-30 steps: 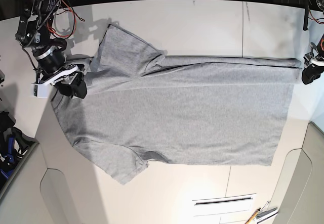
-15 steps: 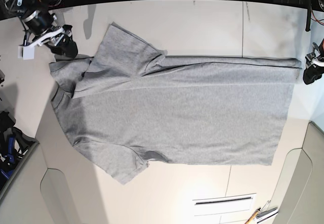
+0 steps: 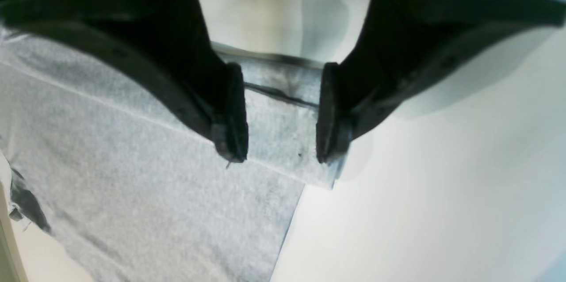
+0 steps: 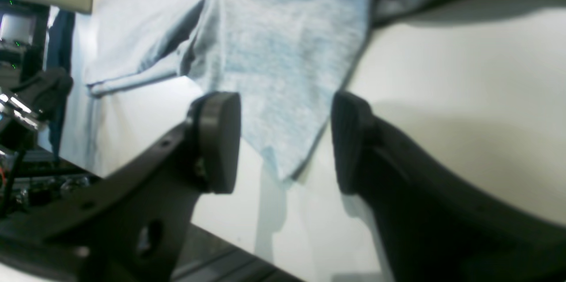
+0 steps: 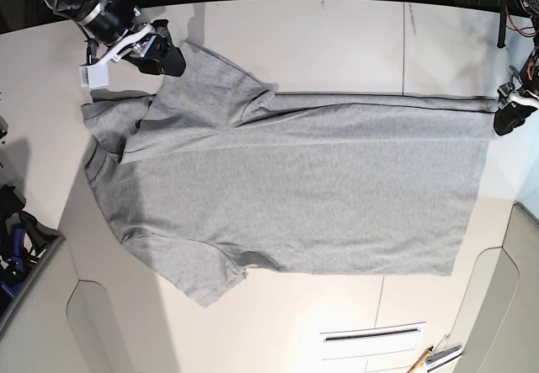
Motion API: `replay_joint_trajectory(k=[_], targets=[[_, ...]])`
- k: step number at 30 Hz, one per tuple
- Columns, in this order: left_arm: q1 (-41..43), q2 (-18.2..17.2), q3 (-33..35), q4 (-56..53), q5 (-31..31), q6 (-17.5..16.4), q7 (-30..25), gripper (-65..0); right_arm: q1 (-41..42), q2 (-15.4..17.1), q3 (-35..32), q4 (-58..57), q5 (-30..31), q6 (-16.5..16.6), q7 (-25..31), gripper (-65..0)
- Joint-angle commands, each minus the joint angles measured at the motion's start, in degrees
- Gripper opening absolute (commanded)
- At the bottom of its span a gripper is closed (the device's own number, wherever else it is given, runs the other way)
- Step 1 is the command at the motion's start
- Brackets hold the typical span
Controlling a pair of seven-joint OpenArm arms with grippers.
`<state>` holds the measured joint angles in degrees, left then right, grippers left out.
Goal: Fold the T-shirt properly
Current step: 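Regrasp the shoulder corner of the shirt with the right gripper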
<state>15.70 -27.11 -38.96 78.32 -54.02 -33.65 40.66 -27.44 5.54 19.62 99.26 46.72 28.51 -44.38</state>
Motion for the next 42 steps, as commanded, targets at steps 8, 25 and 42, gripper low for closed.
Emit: replay_joint_trajectory(k=[8,25,42], targets=[[-0.2,-0.7,-0.5,0.8,-1.0,-0.7,-0.8,-36.1,1.5,0.0,-1.4,0.7,0.6,0.2,1.1,-65.0],[-0.2,-0.5,-0.5,0.8,-1.5,-0.7,-0.6,-36.1,-0.8,-2.3,-1.4,-1.0,-6.4,0.1,1.3,-25.1],[-0.2,-0.4,-0.5,0.8,-1.4,-0.7,-0.5,-36.2,1.9,-2.7,-7.4,-9.9,-4.0,0.5,1.8,-33.8]])
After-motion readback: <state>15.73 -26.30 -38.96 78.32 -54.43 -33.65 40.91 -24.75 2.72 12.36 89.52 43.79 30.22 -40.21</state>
